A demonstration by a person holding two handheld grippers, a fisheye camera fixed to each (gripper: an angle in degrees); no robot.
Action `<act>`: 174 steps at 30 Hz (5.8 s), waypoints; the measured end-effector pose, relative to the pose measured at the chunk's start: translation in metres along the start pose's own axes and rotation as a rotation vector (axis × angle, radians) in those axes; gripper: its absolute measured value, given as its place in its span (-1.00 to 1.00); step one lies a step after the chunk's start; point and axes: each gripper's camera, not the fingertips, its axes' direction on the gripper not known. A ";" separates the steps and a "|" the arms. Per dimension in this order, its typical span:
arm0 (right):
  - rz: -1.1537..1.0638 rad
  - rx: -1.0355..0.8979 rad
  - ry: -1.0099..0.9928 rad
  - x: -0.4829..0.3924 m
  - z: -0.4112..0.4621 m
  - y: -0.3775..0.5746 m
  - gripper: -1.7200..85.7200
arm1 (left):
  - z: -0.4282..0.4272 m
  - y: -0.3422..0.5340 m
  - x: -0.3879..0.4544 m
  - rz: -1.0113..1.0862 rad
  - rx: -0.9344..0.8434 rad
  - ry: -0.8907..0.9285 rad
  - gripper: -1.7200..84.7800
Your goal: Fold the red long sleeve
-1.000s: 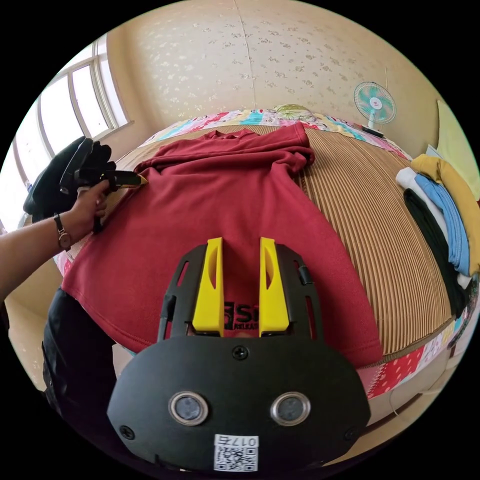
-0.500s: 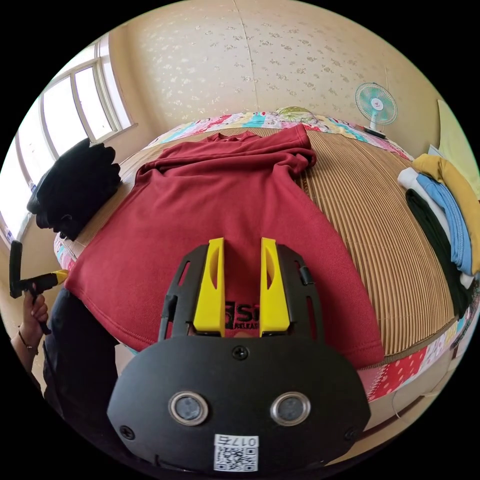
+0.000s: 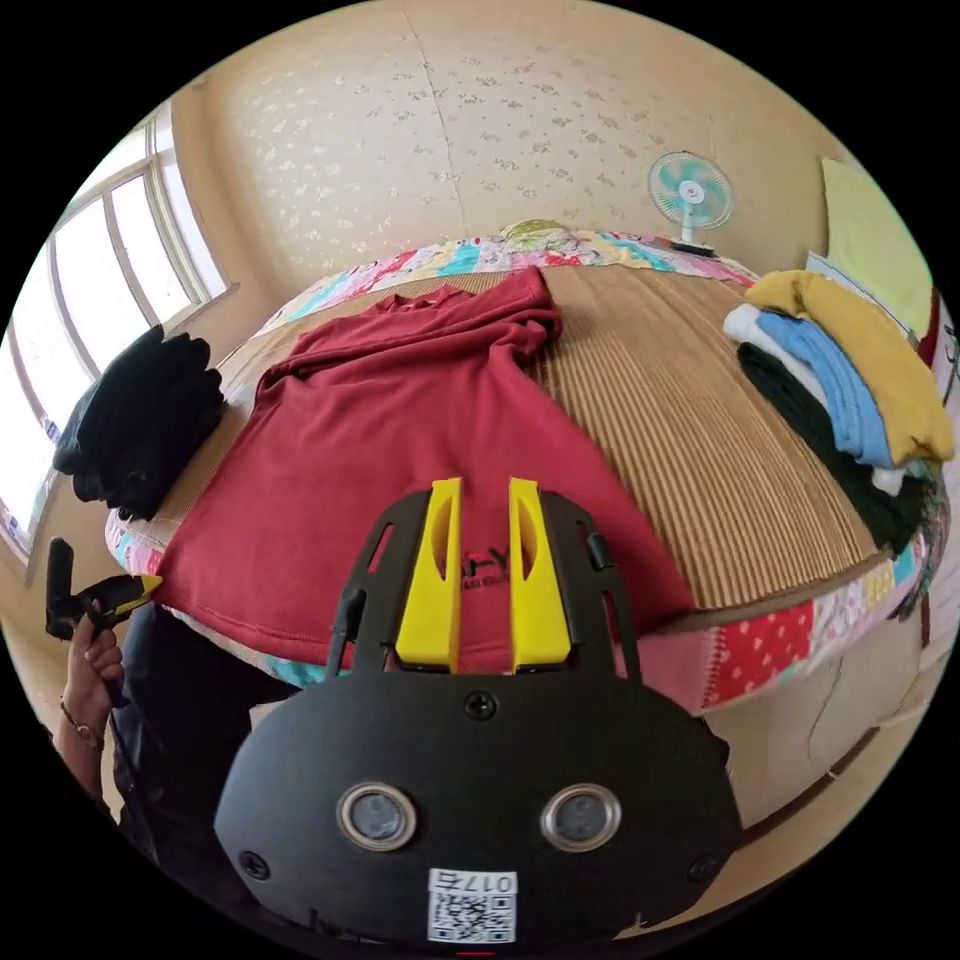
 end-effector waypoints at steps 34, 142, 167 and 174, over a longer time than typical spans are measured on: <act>0.326 0.545 -1.302 0.291 -0.242 0.163 -0.89 | -0.324 -0.006 -0.050 0.360 0.349 1.151 -0.97; 0.277 0.398 -1.053 0.305 -0.187 0.098 -0.89 | -0.153 0.104 -0.129 0.509 0.200 0.576 -0.94; -0.046 -0.015 -0.013 0.030 0.051 -0.144 -0.72 | 0.062 -0.217 -0.037 0.236 0.268 -0.216 -0.65; -0.094 -0.084 0.091 -0.013 0.087 -0.136 -0.86 | 0.081 -0.227 0.001 0.300 0.356 -0.215 -0.88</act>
